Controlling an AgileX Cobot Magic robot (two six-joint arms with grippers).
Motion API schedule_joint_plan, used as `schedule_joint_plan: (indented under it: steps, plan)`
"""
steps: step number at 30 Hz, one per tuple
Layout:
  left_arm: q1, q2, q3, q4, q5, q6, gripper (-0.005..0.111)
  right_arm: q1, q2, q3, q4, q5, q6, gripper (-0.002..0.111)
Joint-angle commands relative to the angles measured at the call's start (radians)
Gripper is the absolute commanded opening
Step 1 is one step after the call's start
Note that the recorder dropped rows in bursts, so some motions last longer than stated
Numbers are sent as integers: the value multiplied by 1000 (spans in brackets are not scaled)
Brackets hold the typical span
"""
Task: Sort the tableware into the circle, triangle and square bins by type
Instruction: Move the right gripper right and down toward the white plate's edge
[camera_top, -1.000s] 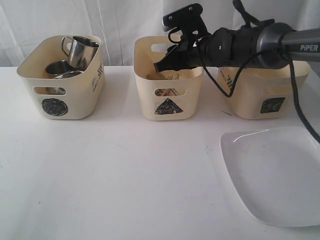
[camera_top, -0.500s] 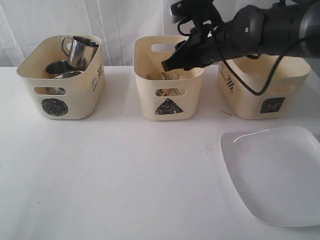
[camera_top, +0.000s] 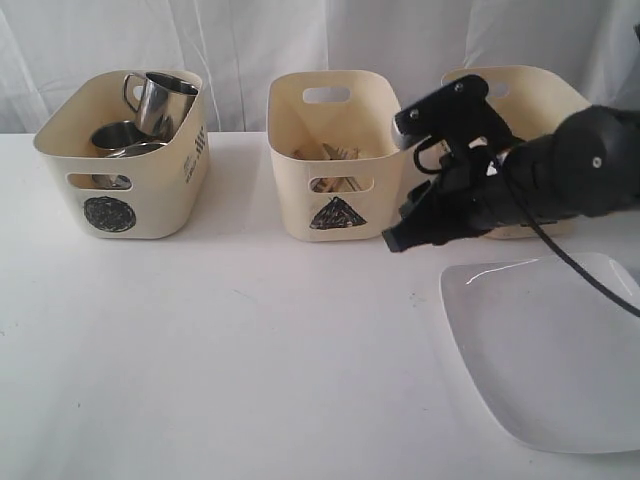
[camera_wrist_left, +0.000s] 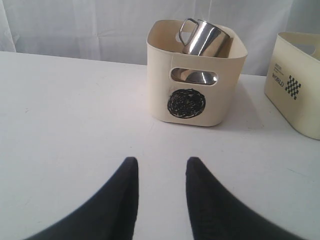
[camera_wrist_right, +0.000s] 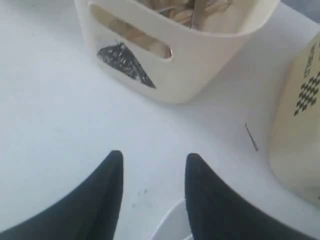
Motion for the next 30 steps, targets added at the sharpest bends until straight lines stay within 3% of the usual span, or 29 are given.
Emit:
schedule_joint_plan:
  steps: [1,9,13,23,30]
  plan:
    - [0,-5,4,-5,0,-8,38,-5,-82,112,10,-13,6,39]
    - [0,-5,4,-5,0,-8,38,-5,-249,275,13,69,15,39]
    - [0,-5,4,-5,0,-8,38,-7,-265,274,0,218,61,39]
    - [0,-5,4,-5,0,-8,38,-14,-265,274,-106,394,218,39]
    - [0,-5,4,-5,0,-8,38,-14,-283,278,-198,417,332,39]
